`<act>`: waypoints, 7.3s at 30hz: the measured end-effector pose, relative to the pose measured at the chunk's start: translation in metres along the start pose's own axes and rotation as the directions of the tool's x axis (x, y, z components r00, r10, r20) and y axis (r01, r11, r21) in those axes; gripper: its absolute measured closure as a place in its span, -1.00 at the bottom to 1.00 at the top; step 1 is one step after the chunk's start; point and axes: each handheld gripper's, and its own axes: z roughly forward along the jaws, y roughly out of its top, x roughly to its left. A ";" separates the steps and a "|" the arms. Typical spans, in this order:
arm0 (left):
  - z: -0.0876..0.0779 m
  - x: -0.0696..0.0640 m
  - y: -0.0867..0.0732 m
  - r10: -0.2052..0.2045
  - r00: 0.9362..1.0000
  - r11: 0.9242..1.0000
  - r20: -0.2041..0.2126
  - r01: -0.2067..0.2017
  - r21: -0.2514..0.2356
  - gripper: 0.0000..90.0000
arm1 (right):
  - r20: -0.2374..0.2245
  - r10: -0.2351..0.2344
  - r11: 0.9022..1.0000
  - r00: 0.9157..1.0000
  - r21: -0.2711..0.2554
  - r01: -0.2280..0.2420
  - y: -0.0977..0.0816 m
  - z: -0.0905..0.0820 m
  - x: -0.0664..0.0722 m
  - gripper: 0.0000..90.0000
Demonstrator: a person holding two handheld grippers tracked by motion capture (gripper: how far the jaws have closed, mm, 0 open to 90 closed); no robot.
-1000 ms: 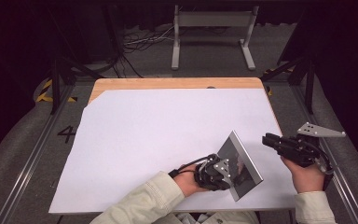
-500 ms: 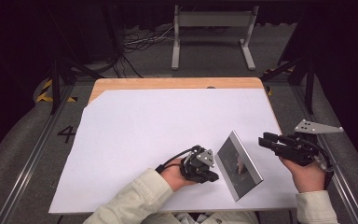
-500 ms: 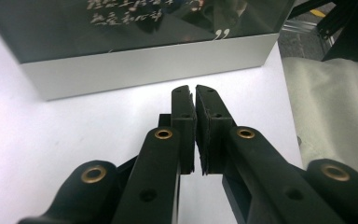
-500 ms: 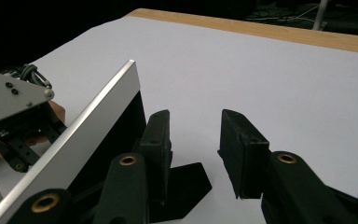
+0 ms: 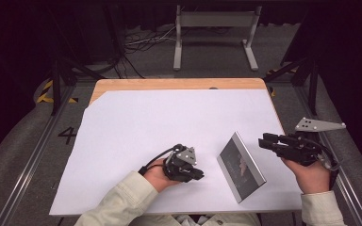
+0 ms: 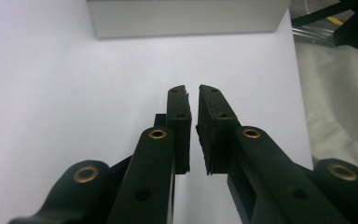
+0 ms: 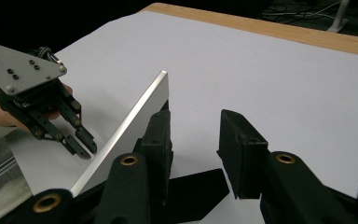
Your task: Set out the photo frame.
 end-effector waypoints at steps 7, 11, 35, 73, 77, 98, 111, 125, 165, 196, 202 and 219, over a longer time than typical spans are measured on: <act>-0.020 0.008 -0.017 -0.053 0.998 0.997 -0.018 0.052 -0.049 0.80 | -0.014 0.006 1.000 1.000 0.029 -0.005 0.004 0.000 0.007 0.42; -0.032 0.012 -0.027 -0.083 0.996 0.994 -0.033 0.080 -0.078 0.79 | -0.027 0.015 0.999 1.000 0.041 -0.014 0.007 -0.001 0.010 0.42; -0.080 0.032 -0.072 -0.308 0.933 0.909 -0.184 0.231 -0.348 0.69 | -0.033 0.045 0.978 0.998 0.204 -0.037 0.030 0.002 0.036 0.31; -0.082 0.036 -0.079 -0.269 0.910 0.929 -0.316 0.158 -0.335 0.57 | -0.067 0.005 0.921 0.998 0.389 0.021 0.024 0.039 0.051 0.14; -0.081 0.036 -0.079 -0.271 0.910 0.929 -0.313 0.161 -0.334 0.57 | -0.060 0.016 0.913 0.998 0.407 0.010 0.022 0.042 0.050 0.13; -0.079 0.036 -0.079 -0.270 0.915 0.931 -0.301 0.168 -0.324 0.55 | -0.043 -0.003 0.870 0.999 0.492 0.023 0.018 0.055 0.056 0.24; -0.078 0.038 -0.080 -0.269 0.914 0.934 -0.305 0.170 -0.314 0.54 | 0.046 -0.109 0.852 0.993 0.519 0.069 0.023 0.055 0.066 0.62; -0.078 0.038 -0.080 -0.273 0.914 0.932 -0.301 0.173 -0.319 0.54 | -0.004 -0.101 0.846 0.995 0.525 0.088 0.029 0.059 0.067 0.86; -0.095 0.028 -0.103 -0.339 0.877 0.913 -0.340 0.219 -0.345 0.47 | -0.162 -0.312 0.800 0.936 0.488 0.350 0.101 0.096 0.058 0.87; -0.100 0.026 -0.113 -0.370 0.862 0.902 -0.346 0.245 -0.356 0.40 | -0.360 -0.340 0.730 0.869 0.482 0.485 0.130 0.158 0.058 0.87; -0.102 0.024 -0.116 -0.377 0.859 0.900 -0.347 0.251 -0.357 0.40 | -0.419 -0.342 0.706 0.841 0.476 0.524 0.131 0.170 0.062 0.87; -0.099 0.026 -0.114 -0.369 0.864 0.903 -0.342 0.247 -0.350 0.40 | -0.548 -0.359 0.640 0.755 0.444 0.627 0.125 0.188 0.063 0.87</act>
